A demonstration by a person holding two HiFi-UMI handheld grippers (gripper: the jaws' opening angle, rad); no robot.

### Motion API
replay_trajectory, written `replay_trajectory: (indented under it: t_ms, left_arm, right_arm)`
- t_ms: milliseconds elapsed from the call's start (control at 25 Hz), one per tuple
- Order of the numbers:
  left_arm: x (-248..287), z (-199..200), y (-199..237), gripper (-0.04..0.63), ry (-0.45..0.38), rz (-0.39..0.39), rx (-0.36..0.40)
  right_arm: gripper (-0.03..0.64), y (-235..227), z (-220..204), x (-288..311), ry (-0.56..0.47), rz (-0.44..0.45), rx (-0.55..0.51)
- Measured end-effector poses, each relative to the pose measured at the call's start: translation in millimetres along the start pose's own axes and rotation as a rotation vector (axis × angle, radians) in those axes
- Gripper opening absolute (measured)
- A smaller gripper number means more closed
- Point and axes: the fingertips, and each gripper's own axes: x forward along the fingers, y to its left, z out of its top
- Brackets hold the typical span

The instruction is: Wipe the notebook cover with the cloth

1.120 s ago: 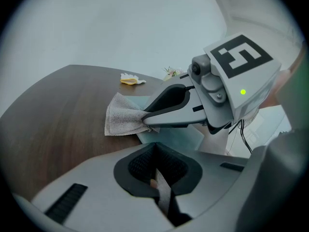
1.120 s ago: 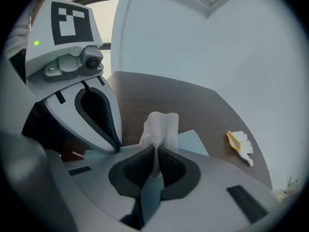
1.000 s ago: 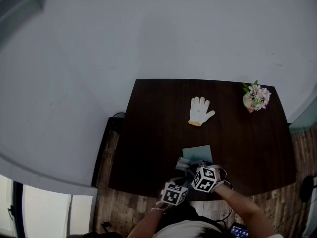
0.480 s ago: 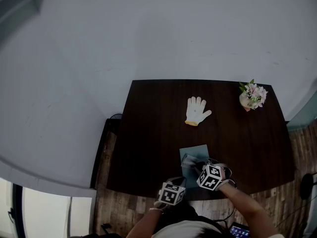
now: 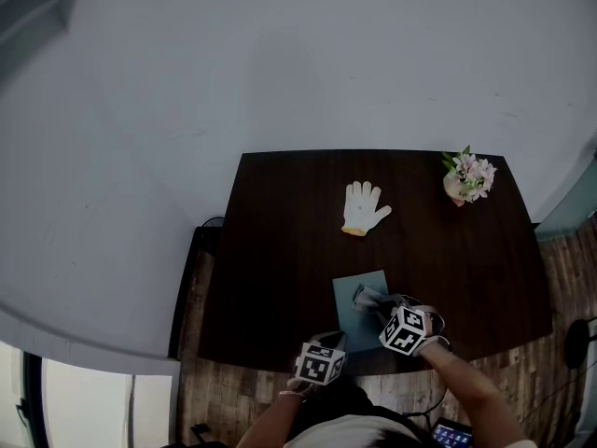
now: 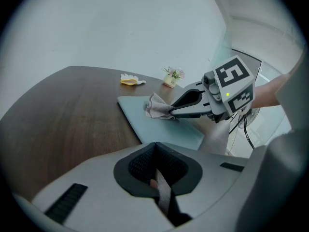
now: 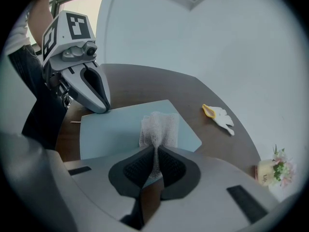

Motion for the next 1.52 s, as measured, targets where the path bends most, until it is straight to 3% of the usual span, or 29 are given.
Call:
replay_trajectory:
  t_ms: [480, 680, 960, 1160, 1520]
  left_arm:
    - [0, 0, 0, 0.014, 0.001, -0.003, -0.002]
    - [1, 0, 0, 0.014, -0.002, -0.001, 0.000]
    - [1, -1, -1, 0.014, 0.000, -0.001, 0.000]
    - [2, -1, -2, 0.014, 0.001, 0.000, -0.001]
    - [2, -1, -2, 0.014, -0.006, 0.002, 0.006]
  right_arm:
    - [0.034, -15, -33, -11, 0.053, -0.052, 0.071]
    - [0.034, -24, -53, -17, 0.069, -0.069, 0.198]
    - [0.034, -36, -45, -41, -0.017, -0.121, 0.295]
    - [0.034, -25, -14, -50, -0.097, -0.103, 0.278]
    - [0.034, 14, 41, -41, -0.172, -0.016, 0.156]
